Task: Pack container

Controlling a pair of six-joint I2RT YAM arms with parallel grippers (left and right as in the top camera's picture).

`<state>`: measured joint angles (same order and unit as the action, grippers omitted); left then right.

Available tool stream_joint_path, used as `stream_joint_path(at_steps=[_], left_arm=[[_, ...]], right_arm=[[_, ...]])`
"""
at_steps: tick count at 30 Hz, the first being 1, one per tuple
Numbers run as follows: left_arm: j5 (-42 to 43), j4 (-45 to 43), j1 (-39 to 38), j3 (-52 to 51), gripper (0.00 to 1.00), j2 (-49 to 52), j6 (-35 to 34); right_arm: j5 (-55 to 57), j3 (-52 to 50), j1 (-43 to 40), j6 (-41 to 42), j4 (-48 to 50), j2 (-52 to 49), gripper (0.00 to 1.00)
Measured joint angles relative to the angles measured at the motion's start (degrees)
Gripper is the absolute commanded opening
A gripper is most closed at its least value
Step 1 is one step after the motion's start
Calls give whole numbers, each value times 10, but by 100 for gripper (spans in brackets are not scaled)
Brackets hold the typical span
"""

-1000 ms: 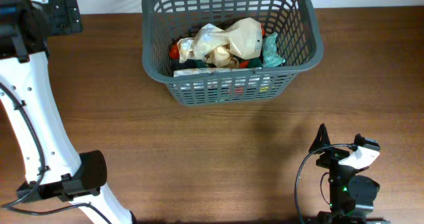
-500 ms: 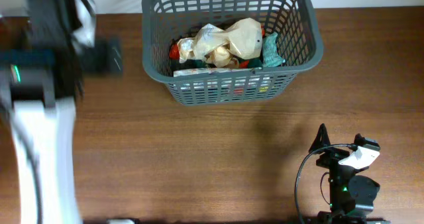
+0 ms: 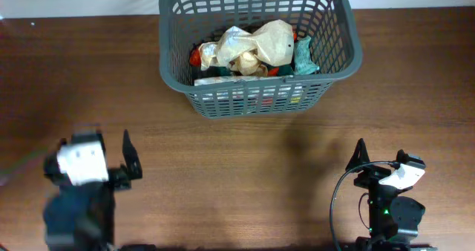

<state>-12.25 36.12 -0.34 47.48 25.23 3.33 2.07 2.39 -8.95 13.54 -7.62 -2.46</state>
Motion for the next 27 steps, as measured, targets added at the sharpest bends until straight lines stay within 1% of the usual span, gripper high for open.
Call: stream_joint_path(at_steps=[2,4,9,11,19,27], left_arm=[[1,-42,0,-76,99,-67,0],[3,-62,0,-147,99,-120,0],[16,-94,0,-273,99,-188,0],[20,-111,0,-307,99,-202,0],[26,-138,0,-396,99,-233,0],[25,-154,0,-407,99,-243,0]], right_arm=[[0,0,0,0,0,0,99],[0,0,0,0,0,0,99],[0,0,0,0,0,0,99],[0,0,0,0,0,0,99],[0,0,0,0,0,0,99],[0,0,0,0,0,0,99]])
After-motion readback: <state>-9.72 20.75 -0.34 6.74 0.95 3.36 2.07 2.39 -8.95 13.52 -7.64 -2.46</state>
